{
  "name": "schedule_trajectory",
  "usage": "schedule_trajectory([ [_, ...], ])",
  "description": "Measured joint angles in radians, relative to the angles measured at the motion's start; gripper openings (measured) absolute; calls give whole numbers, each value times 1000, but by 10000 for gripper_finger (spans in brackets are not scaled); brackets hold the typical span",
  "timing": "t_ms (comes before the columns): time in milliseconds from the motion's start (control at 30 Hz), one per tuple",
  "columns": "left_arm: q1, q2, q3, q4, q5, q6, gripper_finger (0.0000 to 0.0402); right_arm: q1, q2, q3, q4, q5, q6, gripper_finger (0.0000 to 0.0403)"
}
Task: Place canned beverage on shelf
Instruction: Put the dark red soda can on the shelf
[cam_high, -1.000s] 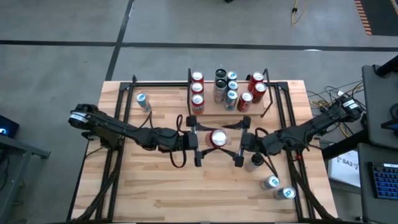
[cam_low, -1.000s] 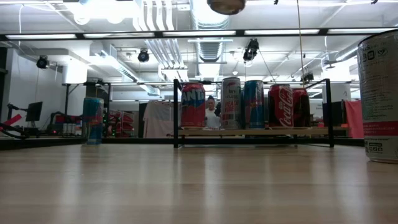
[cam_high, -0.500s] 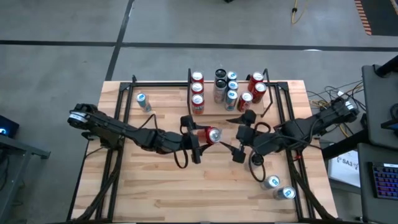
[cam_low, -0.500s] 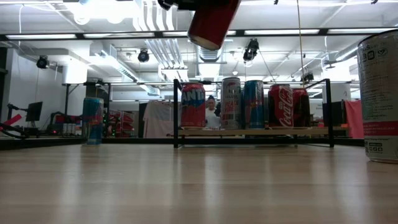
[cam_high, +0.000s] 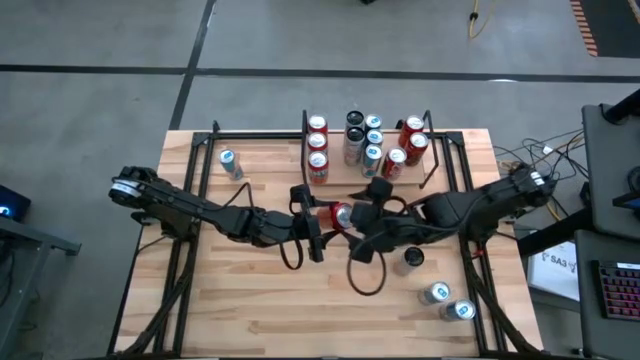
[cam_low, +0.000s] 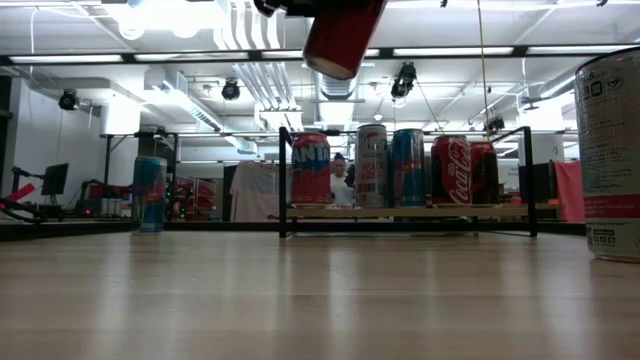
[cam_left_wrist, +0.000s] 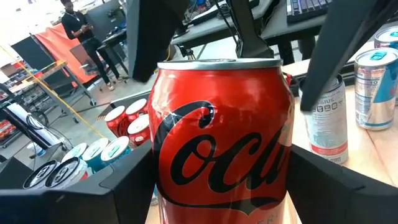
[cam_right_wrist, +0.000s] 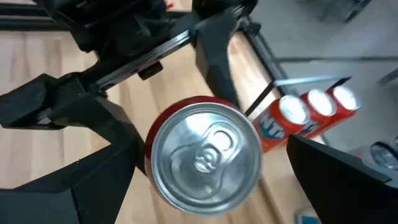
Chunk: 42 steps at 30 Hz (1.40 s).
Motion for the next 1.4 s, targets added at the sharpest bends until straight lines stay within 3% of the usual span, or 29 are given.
schedule_trajectory([
  [200, 0, 0, 0, 23, -1, 8, 283, -34, 51, 76, -76, -37, 77, 398],
  [333, 0, 0, 0, 23, -1, 10, 283, -53, 76, 104, -92, -118, 100, 388],
  [567, -1, 0, 0, 24, 2, 14, 285, -81, 89, 110, -95, -183, 158, 311],
  [633, 0, 0, 0, 24, 15, 14, 293, -84, 89, 110, -100, -184, 172, 291],
  [833, 0, -2, 0, 38, 51, 22, 346, -90, 82, 109, -109, -201, 234, 292],
  [1167, 0, -52, 1, -118, 55, 40, 367, -146, 72, 252, -466, -214, 277, 292],
  [1400, 0, -178, 1, -200, 55, 73, 368, -216, 58, 317, -617, -375, 164, 292],
])
